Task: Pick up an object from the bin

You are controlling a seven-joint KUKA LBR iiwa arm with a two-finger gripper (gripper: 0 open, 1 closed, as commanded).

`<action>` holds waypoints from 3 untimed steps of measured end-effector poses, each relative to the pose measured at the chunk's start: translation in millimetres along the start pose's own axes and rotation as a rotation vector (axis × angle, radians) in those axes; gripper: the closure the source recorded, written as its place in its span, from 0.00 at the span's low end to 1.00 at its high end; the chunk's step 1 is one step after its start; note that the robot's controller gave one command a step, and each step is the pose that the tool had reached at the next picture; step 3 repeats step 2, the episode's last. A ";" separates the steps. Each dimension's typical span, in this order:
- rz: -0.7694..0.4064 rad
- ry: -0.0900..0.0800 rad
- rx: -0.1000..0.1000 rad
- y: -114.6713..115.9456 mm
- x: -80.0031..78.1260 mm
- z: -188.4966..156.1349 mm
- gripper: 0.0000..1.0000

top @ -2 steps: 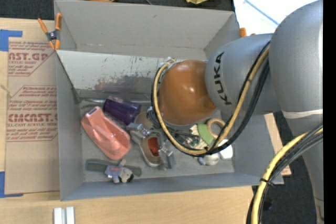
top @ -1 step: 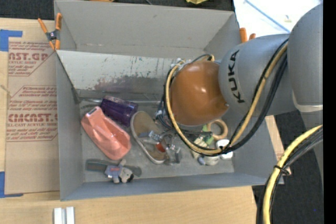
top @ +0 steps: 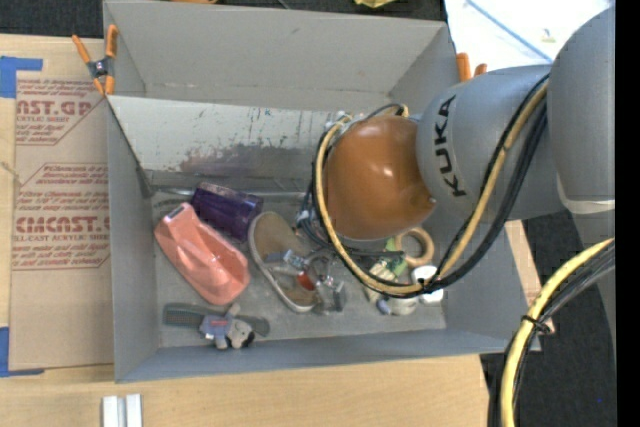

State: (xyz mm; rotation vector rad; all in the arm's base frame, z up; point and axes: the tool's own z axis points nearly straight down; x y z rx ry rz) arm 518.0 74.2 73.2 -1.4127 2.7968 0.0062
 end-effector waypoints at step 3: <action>0.000 0.006 -0.007 2.2 1.3 -64.0 1.00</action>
Offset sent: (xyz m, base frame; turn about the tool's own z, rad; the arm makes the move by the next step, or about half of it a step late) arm -0.0016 -0.0003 0.1034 -0.0006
